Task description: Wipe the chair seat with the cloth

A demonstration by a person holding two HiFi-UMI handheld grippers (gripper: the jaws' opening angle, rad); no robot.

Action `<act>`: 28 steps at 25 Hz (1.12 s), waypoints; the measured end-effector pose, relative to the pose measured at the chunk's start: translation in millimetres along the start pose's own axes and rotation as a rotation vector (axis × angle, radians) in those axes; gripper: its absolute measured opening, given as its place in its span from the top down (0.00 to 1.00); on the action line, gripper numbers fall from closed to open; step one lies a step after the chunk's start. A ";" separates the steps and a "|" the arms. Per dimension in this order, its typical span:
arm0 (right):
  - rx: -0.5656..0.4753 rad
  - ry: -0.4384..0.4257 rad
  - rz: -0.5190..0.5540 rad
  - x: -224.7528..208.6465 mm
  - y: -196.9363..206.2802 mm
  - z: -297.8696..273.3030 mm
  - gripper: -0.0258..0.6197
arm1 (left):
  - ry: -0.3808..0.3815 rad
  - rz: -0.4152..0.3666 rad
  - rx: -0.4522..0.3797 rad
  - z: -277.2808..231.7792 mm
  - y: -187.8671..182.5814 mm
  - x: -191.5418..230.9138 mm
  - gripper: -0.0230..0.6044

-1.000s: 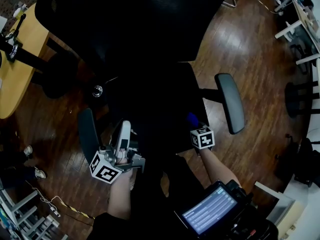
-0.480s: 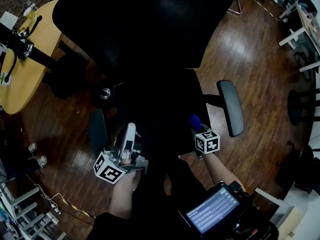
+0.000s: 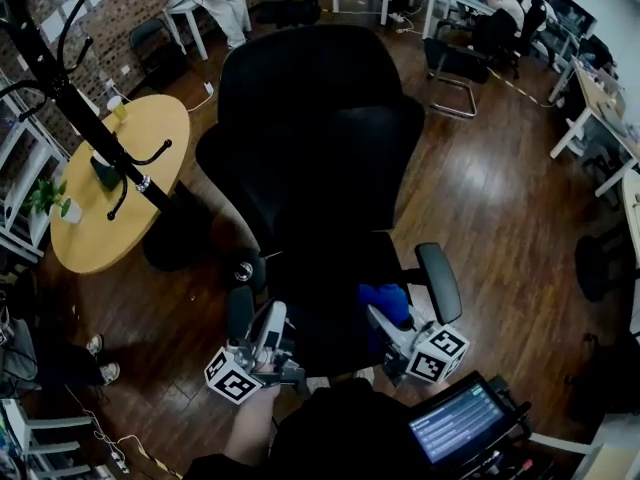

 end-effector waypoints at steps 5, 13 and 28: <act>-0.113 -0.107 -0.021 23.7 -25.9 23.6 0.88 | 0.042 -0.006 -0.016 -11.5 2.4 -25.4 0.98; -0.164 -0.168 -0.045 20.6 -42.9 38.0 0.88 | 0.049 -0.058 -0.028 -20.7 10.1 -49.6 0.98; -0.259 -0.153 -0.016 57.2 -9.3 103.3 0.88 | 0.145 -0.057 0.014 27.3 24.6 -106.8 0.98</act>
Point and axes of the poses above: the fingertips, and each gripper's own axes: z backward along the fingers, x to its left, y out of its underside, the point moved 8 cm from there along z, backward along the fingers, and after that the axes turned 13 degrees about y, right-handed, at the moved point
